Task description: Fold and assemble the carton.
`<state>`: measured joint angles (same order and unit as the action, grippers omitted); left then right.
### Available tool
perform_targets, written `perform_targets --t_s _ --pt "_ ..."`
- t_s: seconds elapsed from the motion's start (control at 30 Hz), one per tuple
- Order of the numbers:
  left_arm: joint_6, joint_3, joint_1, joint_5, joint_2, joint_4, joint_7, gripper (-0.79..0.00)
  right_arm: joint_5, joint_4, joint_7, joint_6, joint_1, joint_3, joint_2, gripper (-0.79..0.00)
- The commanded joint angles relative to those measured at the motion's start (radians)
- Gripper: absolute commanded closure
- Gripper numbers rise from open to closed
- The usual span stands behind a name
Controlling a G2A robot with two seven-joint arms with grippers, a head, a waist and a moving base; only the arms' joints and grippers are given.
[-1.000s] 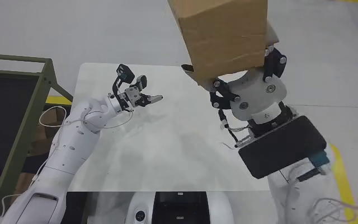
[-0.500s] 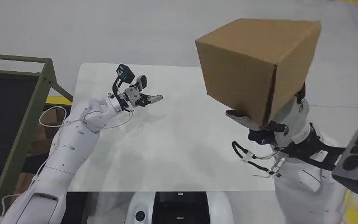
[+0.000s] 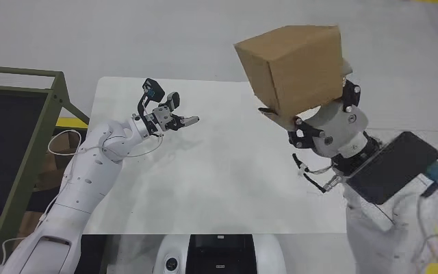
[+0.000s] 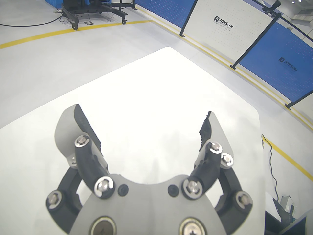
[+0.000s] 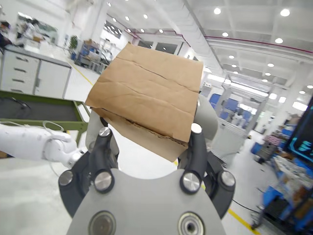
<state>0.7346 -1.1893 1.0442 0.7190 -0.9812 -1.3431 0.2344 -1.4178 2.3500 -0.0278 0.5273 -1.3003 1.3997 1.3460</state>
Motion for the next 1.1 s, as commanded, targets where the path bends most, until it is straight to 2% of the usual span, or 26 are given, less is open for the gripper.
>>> perform_targets --t_s 0.0,0.07,0.17,0.4,0.6,0.77,0.97,1.07 --pt "0.000 0.000 0.000 0.000 0.000 0.000 0.000 -0.785 -0.167 0.000 0.022 -0.053 -0.004 -0.032 -0.001 0.000" --pt "0.000 0.000 0.000 0.000 0.000 0.000 0.000 -0.785 -0.250 0.000 0.044 -0.087 -0.021 -0.073 -0.002 0.000" --pt "0.000 0.000 0.000 0.000 0.000 0.000 0.000 -0.785 -0.244 0.000 0.050 -0.091 -0.054 -0.114 -0.003 0.000" --pt "0.000 0.000 0.000 0.000 0.000 0.000 0.000 -0.785 -0.156 -0.005 -0.045 0.053 -0.199 -0.112 -0.021 0.000" --pt "0.000 0.000 0.000 0.000 0.000 0.000 0.000 -0.785 -0.140 -0.185 0.031 0.047 -0.290 -0.139 -0.028 0.000" --pt "0.000 0.000 0.000 0.000 0.000 0.000 0.000 -0.785 -0.158 -0.375 0.052 0.005 -0.276 -0.242 -0.022 0.000" --pt "0.000 0.000 0.000 0.000 0.000 0.000 0.000 -0.785 -0.102 -0.617 0.053 -0.051 -0.179 -0.374 0.003 0.000" --pt "0.000 0.000 0.000 0.000 0.000 0.000 0.000 -0.785 -0.141 -0.700 0.055 -0.124 -0.139 -0.427 0.015 0.000"
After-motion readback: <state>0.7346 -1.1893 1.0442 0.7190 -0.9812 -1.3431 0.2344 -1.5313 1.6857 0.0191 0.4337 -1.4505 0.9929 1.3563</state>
